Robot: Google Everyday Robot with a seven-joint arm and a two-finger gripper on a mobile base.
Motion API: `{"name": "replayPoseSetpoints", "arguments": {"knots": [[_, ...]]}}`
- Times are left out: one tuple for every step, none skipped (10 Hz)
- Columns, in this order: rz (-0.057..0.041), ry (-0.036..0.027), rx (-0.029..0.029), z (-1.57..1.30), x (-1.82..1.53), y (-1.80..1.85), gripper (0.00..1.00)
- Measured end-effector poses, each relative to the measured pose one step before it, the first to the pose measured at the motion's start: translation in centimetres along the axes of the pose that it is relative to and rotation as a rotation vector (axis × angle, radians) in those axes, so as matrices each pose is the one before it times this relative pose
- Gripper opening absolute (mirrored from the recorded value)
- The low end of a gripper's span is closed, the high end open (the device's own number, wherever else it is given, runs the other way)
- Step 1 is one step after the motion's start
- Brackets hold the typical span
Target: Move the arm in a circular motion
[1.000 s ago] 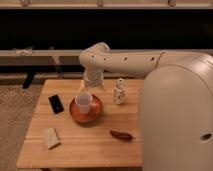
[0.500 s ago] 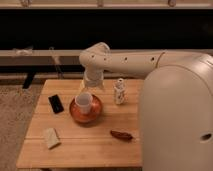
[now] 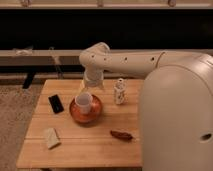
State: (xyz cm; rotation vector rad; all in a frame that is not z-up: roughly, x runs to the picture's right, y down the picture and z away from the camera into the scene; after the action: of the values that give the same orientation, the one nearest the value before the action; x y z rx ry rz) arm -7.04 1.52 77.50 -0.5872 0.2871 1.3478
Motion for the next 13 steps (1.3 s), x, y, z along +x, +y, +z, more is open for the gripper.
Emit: {"name": "replayPoseSetpoints", "arguments": {"knots": [[-0.00007,-0.00004,0.00000,0.000,-0.002,0.003,0.80],[-0.00003,0.00001,0.00002,-0.001,0.000,0.002,0.80],[-0.00027,0.00005,-0.00002,0.003,-0.001,0.015,0.80],[-0.00014,0.00001,-0.00003,0.002,-0.002,0.012,0.80],[-0.00013,0.00005,-0.00003,0.002,0.000,0.008,0.80],[0.00004,-0.00005,0.00000,-0.003,-0.001,0.000,0.80],[-0.00003,0.00003,0.00005,0.002,0.000,-0.002,0.80],[-0.00007,0.00002,-0.00008,0.002,0.001,0.005,0.80],[-0.00007,-0.00072,0.00001,-0.032,-0.025,0.014,0.80],[-0.00166,-0.00187,0.00272,-0.097,-0.117,0.013,0.80],[-0.00856,-0.00706,0.01672,-0.229,-0.902,-0.059,0.80],[-0.01278,0.00851,0.01109,0.129,-0.923,0.374,0.80],[-0.01808,0.00064,0.00957,-0.002,-1.291,0.891,0.80]]}}
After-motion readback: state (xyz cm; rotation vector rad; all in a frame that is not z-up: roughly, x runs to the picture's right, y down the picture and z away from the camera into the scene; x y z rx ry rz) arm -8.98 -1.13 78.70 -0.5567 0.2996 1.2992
